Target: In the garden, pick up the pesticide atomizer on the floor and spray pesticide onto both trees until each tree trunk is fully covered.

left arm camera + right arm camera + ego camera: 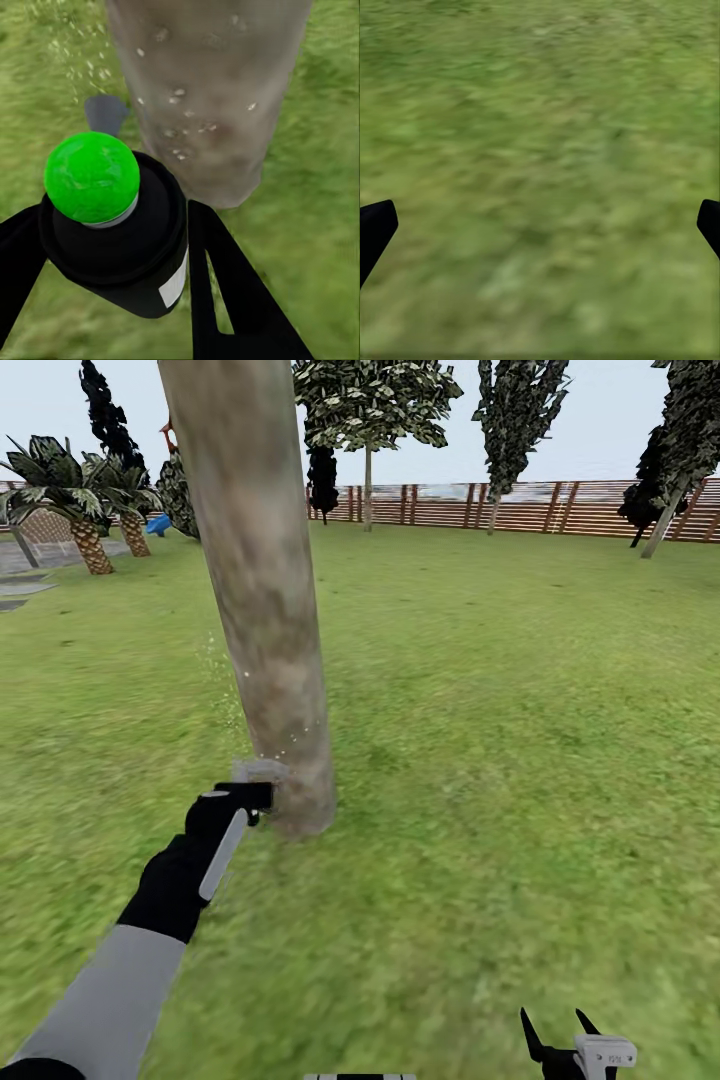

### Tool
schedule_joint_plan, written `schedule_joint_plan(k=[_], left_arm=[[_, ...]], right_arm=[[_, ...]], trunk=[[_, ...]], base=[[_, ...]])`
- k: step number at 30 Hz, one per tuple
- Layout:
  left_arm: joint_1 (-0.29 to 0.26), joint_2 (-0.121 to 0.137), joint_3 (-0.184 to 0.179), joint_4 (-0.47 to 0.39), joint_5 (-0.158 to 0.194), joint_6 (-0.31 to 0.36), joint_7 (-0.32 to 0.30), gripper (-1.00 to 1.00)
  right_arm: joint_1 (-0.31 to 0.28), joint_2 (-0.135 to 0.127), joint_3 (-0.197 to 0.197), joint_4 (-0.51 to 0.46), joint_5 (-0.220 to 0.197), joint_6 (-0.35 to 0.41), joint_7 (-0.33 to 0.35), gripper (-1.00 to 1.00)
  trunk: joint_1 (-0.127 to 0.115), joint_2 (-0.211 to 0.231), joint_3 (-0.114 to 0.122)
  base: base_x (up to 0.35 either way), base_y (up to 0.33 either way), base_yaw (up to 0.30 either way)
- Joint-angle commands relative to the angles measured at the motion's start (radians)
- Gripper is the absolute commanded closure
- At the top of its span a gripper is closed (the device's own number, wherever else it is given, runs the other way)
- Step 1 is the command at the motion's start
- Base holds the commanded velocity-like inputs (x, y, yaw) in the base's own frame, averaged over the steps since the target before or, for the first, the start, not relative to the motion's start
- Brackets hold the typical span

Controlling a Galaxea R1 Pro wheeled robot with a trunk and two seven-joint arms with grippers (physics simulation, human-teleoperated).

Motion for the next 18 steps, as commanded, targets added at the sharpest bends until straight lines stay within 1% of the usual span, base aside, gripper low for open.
schedule_joint_plan(k=[1, 2, 3, 4, 5, 6, 7, 8, 10, 11, 12, 13, 14, 16, 17, 18], left_arm=[[-0.003, 0.009, 0.008, -0.015, 0.011, 0.01, 0.0, 1.0], [-0.005, 0.003, 0.002, -0.04, 0.01, 0.031, -0.001, 1.0], [-0.005, -0.004, -0.011, -0.05, 0.01, 0.049, -0.001, 1.0], [-0.005, -0.022, -0.04, -0.063, 0.01, 0.076, -0.001, 1.0], [-0.005, -0.04, -0.064, -0.074, 0.01, 0.088, 0.0, 1.0], [-0.005, -0.065, -0.087, -0.089, 0.009, 0.097, 0.001, 1.0], [-0.005, -0.087, -0.1, -0.114, 0.009, 0.114, 0.001, 1.0], [-0.005, -0.09, -0.101, -0.129, 0.009, 0.137, 0.001, 1.0], [-0.005, -0.08, -0.093, -0.161, 0.008, 0.159, 0.001, 1.0], [-0.005, -0.071, -0.078, -0.171, 0.008, 0.163, 0.001, 1.0], [-0.005, -0.011, 0.042, -0.182, 0.011, 0.169, -0.002, 1.0], [-0.005, -0.008, 0.043, -0.182, 0.011, 0.17, -0.002, 1.0], [-0.004, -0.011, 0.042, -0.183, 0.011, 0.17, -0.002, 1.0], [-0.003, -0.018, 0.02, -0.184, 0.01, 0.178, -0.002, 1.0], [-0.004, -0.022, -0.029, -0.184, 0.011, 0.182, -0.001, 1.0], [-0.005, -0.025, -0.058, -0.185, 0.011, 0.184, 0.001, 1.0]], right_arm=[[0.0, 0.0, 0.0, 0.0, 0.0, 0.0, 0.0, -1.0], [0.0, 0.0, 0.0, 0.0, 0.0, 0.0, 0.0, -1.0], [0.0, 0.0, 0.0, 0.0, 0.0, 0.0, 0.0, -1.0], [0.0, 0.0, 0.0, 0.0, 0.0, 0.0, 0.0, -1.0], [0.0, 0.0, 0.0, 0.0, 0.0, 0.0, 0.0, -1.0], [0.0, 0.0, 0.0, 0.0, 0.0, 0.0, 0.0, -1.0], [0.0, 0.0, 0.0, 0.0, 0.0, 0.0, 0.0, -1.0], [0.0, 0.0, 0.0, 0.0, 0.0, 0.0, 0.0, -1.0], [0.0, 0.0, 0.0, 0.0, 0.0, 0.0, 0.0, -1.0], [0.0, 0.0, 0.0, 0.0, 0.0, 0.0, 0.0, -1.0], [0.0, 0.0, 0.0, 0.0, 0.0, 0.0, 0.0, -1.0], [0.0, 0.0, 0.0, 0.0, 0.0, 0.0, 0.0, -1.0], [0.0, 0.0, 0.0, 0.0, 0.0, 0.0, 0.0, -1.0], [0.0, 0.0, 0.0, 0.0, 0.0, 0.0, 0.0, -1.0], [0.0, 0.0, 0.0, 0.0, 0.0, 0.0, 0.0, -1.0], [0.0, 0.0, 0.0, 0.0, 0.0, 0.0, 0.0, -1.0]], trunk=[[0.0, 0.0, 0.0], [0.0, 0.0, 0.0], [0.0, 0.0, 0.0], [0.0, 0.0, 0.0], [0.0, 0.0, 0.0], [0.0, 0.0, 0.0], [0.0, 0.0, 0.0], [0.0, 0.0, 0.0], [0.0, 0.0, 0.0], [0.0, 0.0, 0.0], [0.0, 0.0, 0.0], [0.0, 0.0, 0.0], [0.0, 0.0, 0.0], [0.0, 0.0, 0.0], [0.0, 0.0, 0.0], [0.0, 0.0, 0.0]], base=[[0.0, 0.0, 0.0], [0.0, 0.0, 0.0], [0.0, 0.0, 0.0], [0.0, 0.0, 0.0], [0.0, 0.0, 0.0], [0.0, 0.0, 0.0], [0.0, 0.0, 0.0], [0.0, 0.0, 0.0], [0.0, 0.0, 0.0], [0.0, 0.0, 0.0], [0.0, 0.0, 0.0], [0.0, 0.0, 0.0], [0.0, 0.0, 0.0], [0.0, 0.0, 0.0], [0.0, 0.0, 0.0], [0.0, 0.0, 0.0]])
